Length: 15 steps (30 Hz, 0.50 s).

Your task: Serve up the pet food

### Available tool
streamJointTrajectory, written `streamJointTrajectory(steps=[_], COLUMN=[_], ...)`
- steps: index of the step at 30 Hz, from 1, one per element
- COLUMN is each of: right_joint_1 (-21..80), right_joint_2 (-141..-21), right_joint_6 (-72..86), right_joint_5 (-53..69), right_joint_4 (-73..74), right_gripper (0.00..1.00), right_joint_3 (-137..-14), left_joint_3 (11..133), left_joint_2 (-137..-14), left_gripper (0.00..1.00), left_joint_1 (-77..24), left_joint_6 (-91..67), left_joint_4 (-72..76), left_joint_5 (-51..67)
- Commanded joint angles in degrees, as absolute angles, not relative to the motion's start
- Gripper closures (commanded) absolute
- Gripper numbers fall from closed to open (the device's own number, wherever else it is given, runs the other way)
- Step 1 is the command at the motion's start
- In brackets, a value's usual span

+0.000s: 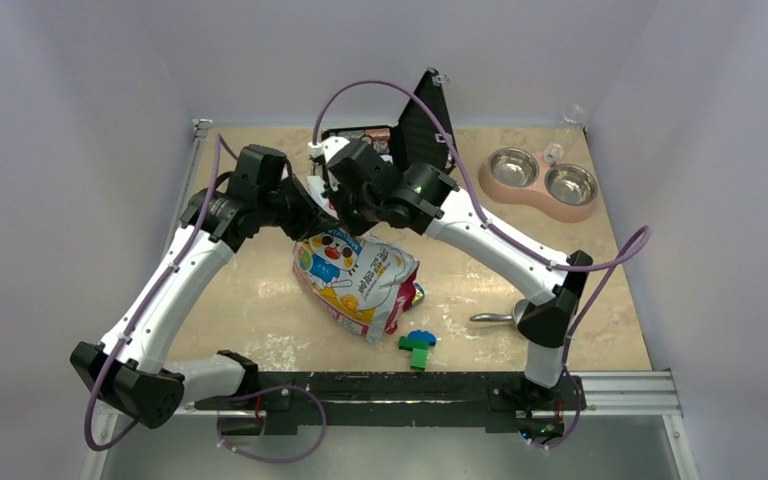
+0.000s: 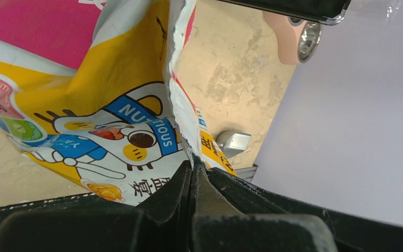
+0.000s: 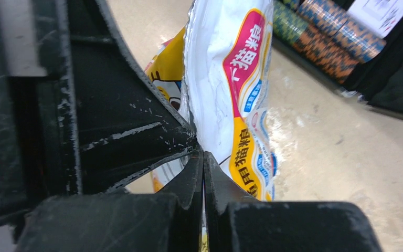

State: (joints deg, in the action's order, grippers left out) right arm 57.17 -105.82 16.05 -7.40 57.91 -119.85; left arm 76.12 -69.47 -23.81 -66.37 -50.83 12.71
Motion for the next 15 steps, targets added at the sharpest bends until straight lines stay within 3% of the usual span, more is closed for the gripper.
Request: streamJointTrajectory(steps=[1,4,8,12,15], right_joint_1=[60.58,63.2,64.48,64.85,65.1], right_joint_2=[-104.89,-104.87,-104.16,-103.71,-102.47], right_joint_6=[8.65,4.21,2.78,2.26,2.97], right_joint_5=[-25.09,-34.44,-37.44,-36.08,-27.43], right_joint_4=[57.11,56.14,55.18,54.33,53.28], right_gripper=[1.0,1.0,1.0,1.0,1.0], right_joint_3=[-119.29,-118.66,-119.5,-120.23,-120.21], left_joint_3=[82.69,82.35,80.95,80.41,79.02], left_joint_2=[-70.54,-69.42,-66.72,-64.93,-63.19], left_gripper=[1.0,1.0,1.0,1.0,1.0], left_joint_1=[-23.91,-23.91,-23.82,-23.82,-23.82], left_joint_6=[-61.8,-61.26,-60.65,-60.23,-60.83], left_joint_4=[-65.64,-68.78,-68.75,-69.52,-66.3], left_joint_5=[1.96,0.59,0.7,0.93,2.08])
